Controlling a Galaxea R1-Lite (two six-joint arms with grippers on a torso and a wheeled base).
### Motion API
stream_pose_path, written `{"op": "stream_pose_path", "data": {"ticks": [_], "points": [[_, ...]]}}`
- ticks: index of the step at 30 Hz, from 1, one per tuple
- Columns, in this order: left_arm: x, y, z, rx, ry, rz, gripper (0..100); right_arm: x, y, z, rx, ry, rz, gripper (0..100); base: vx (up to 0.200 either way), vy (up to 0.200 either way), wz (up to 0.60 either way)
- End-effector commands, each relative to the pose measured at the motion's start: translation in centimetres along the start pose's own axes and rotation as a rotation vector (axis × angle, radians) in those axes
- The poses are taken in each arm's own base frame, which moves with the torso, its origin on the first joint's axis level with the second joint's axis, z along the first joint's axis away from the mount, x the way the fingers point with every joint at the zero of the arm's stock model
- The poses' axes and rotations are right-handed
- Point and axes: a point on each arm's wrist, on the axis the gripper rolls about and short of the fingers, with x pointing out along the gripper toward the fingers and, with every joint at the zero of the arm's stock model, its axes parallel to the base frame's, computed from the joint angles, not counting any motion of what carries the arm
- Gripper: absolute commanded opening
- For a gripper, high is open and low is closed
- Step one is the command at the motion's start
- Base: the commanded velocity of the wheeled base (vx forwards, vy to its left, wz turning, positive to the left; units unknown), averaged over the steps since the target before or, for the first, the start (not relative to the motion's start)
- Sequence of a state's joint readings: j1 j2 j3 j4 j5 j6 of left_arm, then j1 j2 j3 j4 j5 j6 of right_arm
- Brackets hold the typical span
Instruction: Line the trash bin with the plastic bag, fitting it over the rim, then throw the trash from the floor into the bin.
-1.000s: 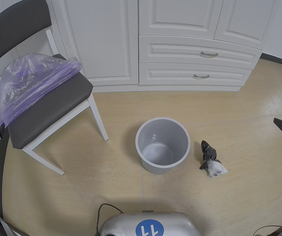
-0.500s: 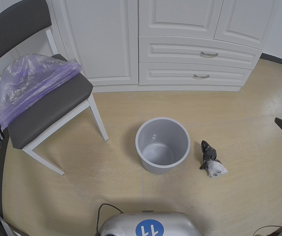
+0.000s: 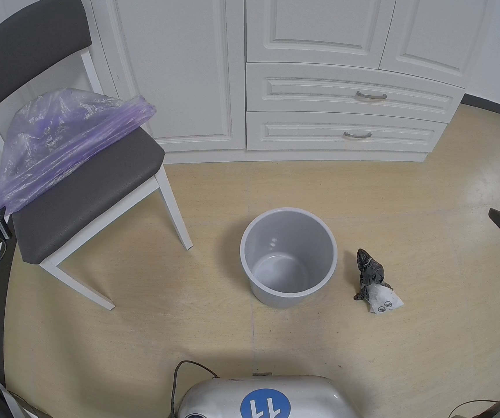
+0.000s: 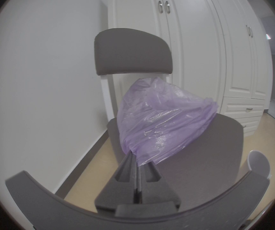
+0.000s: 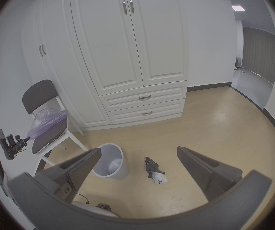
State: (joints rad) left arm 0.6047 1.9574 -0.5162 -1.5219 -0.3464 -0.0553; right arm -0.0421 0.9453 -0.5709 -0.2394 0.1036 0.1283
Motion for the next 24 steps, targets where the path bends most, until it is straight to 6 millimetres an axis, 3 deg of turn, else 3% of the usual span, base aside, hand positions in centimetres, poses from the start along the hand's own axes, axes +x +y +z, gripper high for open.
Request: {"op": "stream_pose_path", "data": {"ticks": [1,11,19,24], "points": [[-1.1,-3.9,2.1,-0.011,-0.052,-0.109,0,-0.4,0.1,0.1,-0.002,-0.011,0.008,100,0.0,0.0,0.0],[-3.1,-9.7,4.7,-0.028,-0.118,-0.301,0,-0.8,0.2,0.2,-0.029,-0.022,0.033,100,0.0,0.0,0.0],[-7.2,-15.4,8.7,-0.086,-0.119,-0.548,0,-1.8,0.7,0.4,-0.04,-0.049,0.089,100,0.0,0.0,0.0],[-8.8,-17.4,10.5,-0.164,-0.127,-0.659,0,-2.0,1.0,0.4,-0.043,-0.053,0.117,100,0.0,0.0,0.0]]}}
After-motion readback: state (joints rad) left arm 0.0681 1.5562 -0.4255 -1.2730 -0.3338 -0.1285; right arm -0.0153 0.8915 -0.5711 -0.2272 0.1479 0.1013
